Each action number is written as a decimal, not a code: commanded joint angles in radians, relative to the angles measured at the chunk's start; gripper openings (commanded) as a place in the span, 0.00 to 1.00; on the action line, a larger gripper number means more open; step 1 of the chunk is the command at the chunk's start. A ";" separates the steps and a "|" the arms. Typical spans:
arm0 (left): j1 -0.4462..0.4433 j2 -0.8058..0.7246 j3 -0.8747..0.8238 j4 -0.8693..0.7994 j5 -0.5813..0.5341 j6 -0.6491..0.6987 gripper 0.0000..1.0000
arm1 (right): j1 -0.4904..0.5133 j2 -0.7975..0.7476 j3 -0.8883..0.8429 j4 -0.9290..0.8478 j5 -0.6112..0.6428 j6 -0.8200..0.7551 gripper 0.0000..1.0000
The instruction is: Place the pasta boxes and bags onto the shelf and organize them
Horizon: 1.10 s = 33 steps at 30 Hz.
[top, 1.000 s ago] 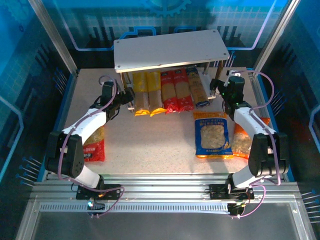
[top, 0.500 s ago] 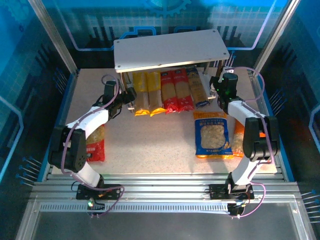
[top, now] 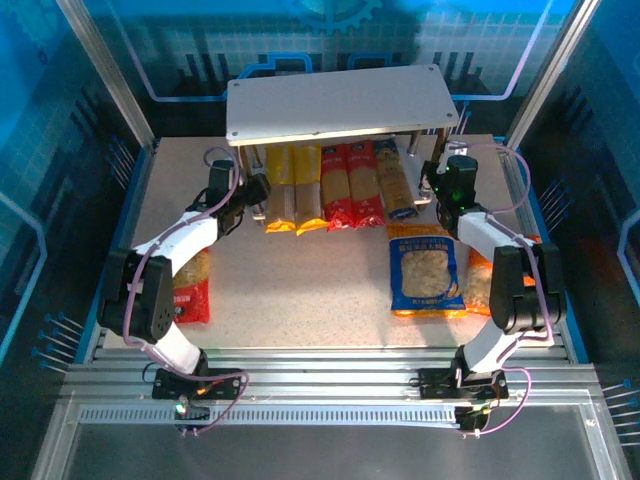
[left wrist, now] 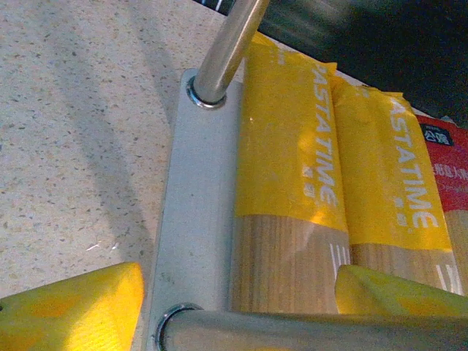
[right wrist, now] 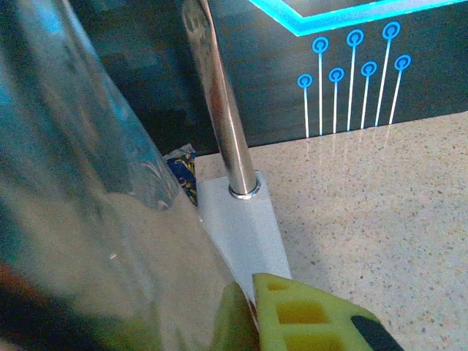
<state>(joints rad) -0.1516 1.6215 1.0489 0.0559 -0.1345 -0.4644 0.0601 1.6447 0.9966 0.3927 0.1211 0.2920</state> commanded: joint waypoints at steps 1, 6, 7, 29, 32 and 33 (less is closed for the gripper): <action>0.069 -0.044 0.030 -0.044 -0.145 -0.009 0.70 | 0.010 -0.087 -0.024 0.002 -0.016 0.071 0.02; 0.069 -0.063 0.010 -0.040 -0.145 -0.010 0.70 | 0.017 -0.144 -0.100 0.002 -0.021 0.099 0.02; 0.069 -0.063 0.009 -0.041 -0.143 -0.009 0.70 | 0.021 -0.154 -0.111 0.006 -0.018 0.098 0.02; -0.091 -0.309 -0.159 -0.154 -0.131 -0.027 0.99 | 0.023 -0.538 -0.207 -0.456 0.075 0.132 0.84; -0.205 -0.361 -0.183 -0.204 -0.180 -0.030 0.99 | 0.024 -0.591 -0.162 -0.676 0.129 0.157 0.85; -0.248 -0.376 -0.190 -0.221 -0.194 -0.031 0.99 | 0.022 -0.600 -0.143 -0.751 0.147 0.163 0.85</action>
<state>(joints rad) -0.3222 1.2961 0.8845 -0.0925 -0.2642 -0.4767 0.0822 1.0725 0.8120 -0.0834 0.1905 0.4126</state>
